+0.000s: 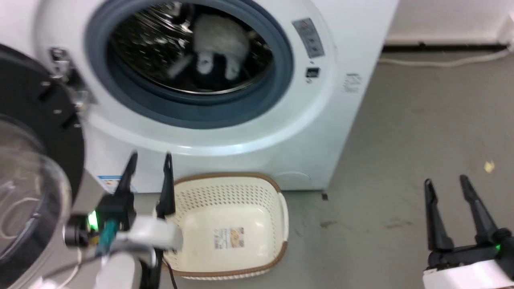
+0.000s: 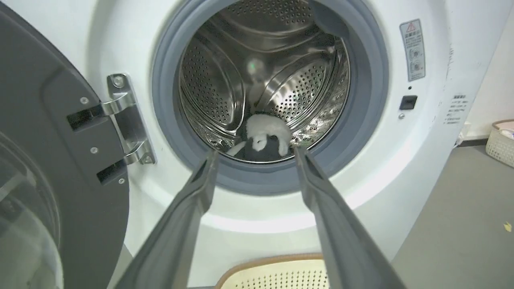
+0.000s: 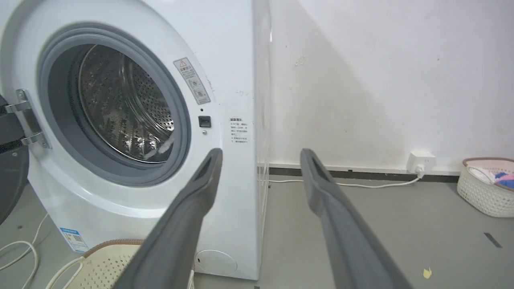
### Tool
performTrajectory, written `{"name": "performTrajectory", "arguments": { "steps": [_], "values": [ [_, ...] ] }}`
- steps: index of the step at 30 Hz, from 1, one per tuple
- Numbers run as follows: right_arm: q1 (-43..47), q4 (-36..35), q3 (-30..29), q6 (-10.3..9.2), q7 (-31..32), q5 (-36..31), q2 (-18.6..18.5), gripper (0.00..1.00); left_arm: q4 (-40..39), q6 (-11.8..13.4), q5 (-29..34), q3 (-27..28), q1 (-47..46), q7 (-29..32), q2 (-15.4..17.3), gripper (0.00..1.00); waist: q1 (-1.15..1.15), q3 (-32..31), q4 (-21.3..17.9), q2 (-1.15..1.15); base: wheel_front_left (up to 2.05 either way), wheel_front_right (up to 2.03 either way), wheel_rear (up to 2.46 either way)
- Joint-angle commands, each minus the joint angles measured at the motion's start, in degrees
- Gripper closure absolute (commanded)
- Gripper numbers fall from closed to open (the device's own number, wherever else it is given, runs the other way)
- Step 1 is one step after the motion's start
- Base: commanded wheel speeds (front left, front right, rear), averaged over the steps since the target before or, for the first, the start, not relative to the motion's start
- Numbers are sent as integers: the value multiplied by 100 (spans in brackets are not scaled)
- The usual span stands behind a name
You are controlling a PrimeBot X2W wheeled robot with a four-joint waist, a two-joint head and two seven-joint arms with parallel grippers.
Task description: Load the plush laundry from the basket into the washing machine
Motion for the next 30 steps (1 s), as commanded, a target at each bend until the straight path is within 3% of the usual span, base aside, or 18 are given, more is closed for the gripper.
{"name": "performTrajectory", "arguments": {
  "steps": [1, 13, 27, 28, 30],
  "values": [
    [90, 17, 48, -5, -25, -43, -37, 0, -105, 32, -32, 41, 180, -26, -62, 0, 2, -209, 200, 0, 0, 0, 0],
    [422, 124, 299, -5, -25, -51, -46, 0, -561, 123, 85, -79, 1393, -27, -460, 0, 2, -534, 531, 0, 0, 0, 0],
    [479, 139, 331, -5, -25, -169, -64, 0, -607, 117, -48, 54, 1543, -27, -562, 0, 2, -486, 642, 0, 0, 0, 0],
    [395, 146, 336, 0, 0, -147, -34, 100, -580, 126, -38, 56, 1503, -2, -559, 100, 2, -486, 643, 0, 0, 0, 0],
    [389, 148, 337, 0, 3, -148, -30, 100, -576, 127, -37, 61, 1501, 9, -559, 100, 3, -482, 643, 0, 0, 0, 0]
  ]
}}
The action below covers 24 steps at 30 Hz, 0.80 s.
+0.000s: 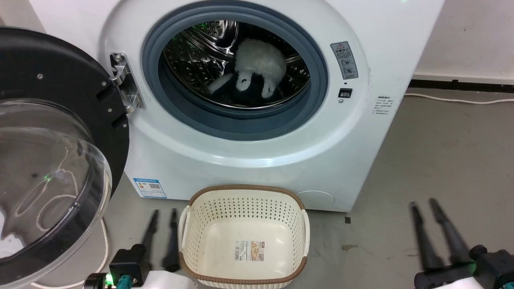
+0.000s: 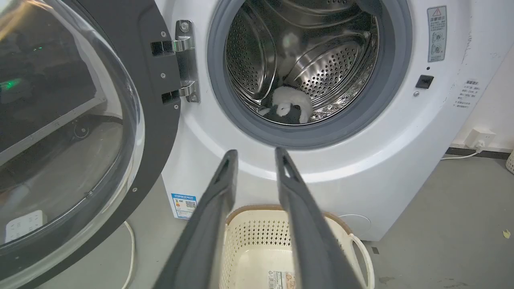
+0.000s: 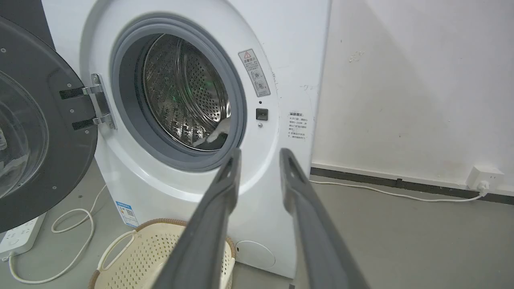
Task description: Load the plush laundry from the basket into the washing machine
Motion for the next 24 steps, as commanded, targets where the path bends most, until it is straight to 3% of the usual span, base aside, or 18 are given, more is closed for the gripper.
{"name": "performTrajectory", "arguments": {
  "steps": [1, 24],
  "values": [
    [-2, 1, 1, 0, 4, -1, 0, 100, -2, -1, 3, -1, 0, 4, -1, 100, 0, -1, 0, 0, 0, 0, 0],
    [-103, 73, 46, -1, 261, -80, 17, 100, -129, -60, 173, 91, -17, 259, -3, 100, 0, -40, -24, 0, 0, 0, 0]
  ]
}}
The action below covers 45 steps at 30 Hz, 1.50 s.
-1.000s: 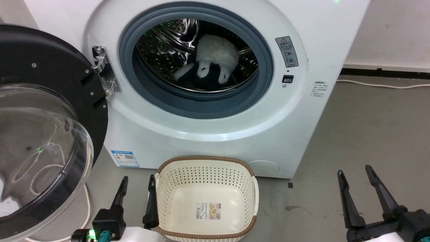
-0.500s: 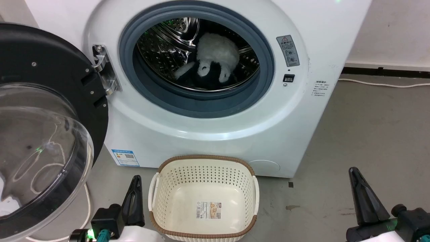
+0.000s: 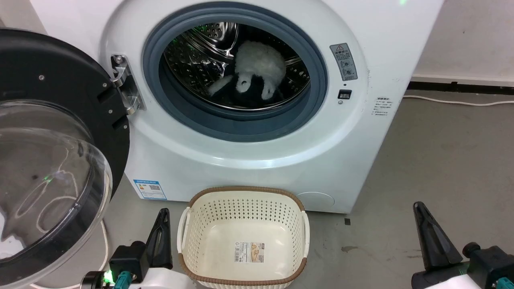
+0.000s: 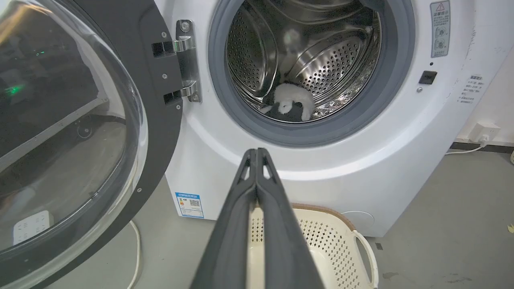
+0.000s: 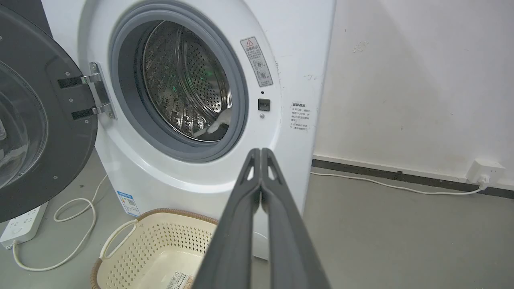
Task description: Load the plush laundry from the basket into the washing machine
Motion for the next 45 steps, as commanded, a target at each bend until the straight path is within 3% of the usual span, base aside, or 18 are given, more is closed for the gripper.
{"name": "performTrajectory", "arguments": {
  "steps": [1, 45],
  "values": [
    [-93, 40, 20, -1, 63, -41, 15, 100, -56, -17, 81, 39, -20, 72, -2, 100, 0, -7, -4, 0, 0, 0, 0],
    [-302, 189, 112, -3, 592, -203, 49, 100, -319, -138, 432, 227, -55, 599, -7, 100, 0, -87, -53, 0, 0, 0, 0]
  ]
}}
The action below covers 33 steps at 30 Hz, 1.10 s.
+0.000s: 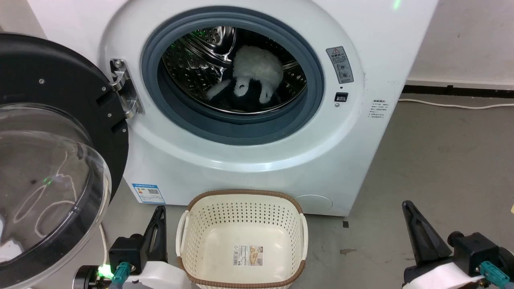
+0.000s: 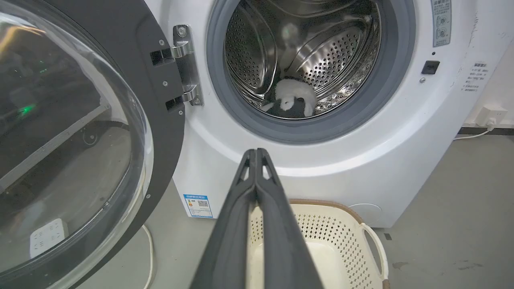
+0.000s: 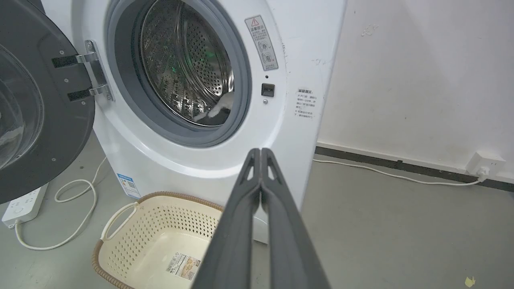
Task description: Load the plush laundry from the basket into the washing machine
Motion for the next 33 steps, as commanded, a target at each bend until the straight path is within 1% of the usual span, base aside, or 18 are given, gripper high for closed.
{"name": "performTrajectory", "arguments": {
  "steps": [1, 33],
  "values": [
    [-95, 29, 15, -3, 28, -51, 28, 100, -52, -32, 61, 34, -50, 28, -3, 100, 0, -2, -1, 0, 0, 0, 0],
    [-244, 135, 80, -4, 405, -166, 52, 100, -240, -118, 311, 168, -75, 402, -7, 100, 0, -59, -36, 0, 0, 0, 0]
  ]
}}
